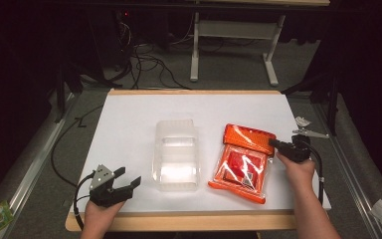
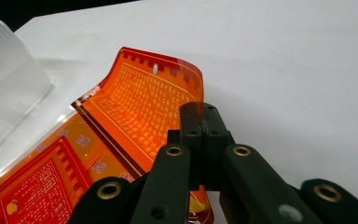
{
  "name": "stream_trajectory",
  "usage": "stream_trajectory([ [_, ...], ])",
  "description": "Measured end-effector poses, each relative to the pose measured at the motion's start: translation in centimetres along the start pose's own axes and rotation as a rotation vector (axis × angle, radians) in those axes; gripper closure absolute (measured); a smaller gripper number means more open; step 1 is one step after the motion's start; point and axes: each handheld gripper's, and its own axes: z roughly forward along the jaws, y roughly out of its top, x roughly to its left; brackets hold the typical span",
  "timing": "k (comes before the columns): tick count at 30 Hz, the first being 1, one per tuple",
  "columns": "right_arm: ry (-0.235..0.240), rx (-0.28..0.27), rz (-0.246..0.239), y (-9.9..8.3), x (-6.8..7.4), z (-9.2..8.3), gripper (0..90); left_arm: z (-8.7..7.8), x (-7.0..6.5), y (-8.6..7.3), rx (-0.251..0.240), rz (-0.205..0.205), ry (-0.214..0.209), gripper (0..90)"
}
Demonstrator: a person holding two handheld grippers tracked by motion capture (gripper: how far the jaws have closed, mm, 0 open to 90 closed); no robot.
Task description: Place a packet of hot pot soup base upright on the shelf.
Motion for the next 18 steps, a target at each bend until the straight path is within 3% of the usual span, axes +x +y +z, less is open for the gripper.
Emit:
stream_trajectory([
  [13, 0.006, -0.08, -0.067, 1.1, 1.9, -1.5, 90.0, -1.7, 0.2, 0.0, -0.045, -0.021, 0.03, 30.7],
  [18, 0.002, -0.122, -0.114, 1.5, 3.0, -2.4, 90.0, -2.1, -0.2, 0.5, -0.067, -0.03, 0.036, 31.0],
])
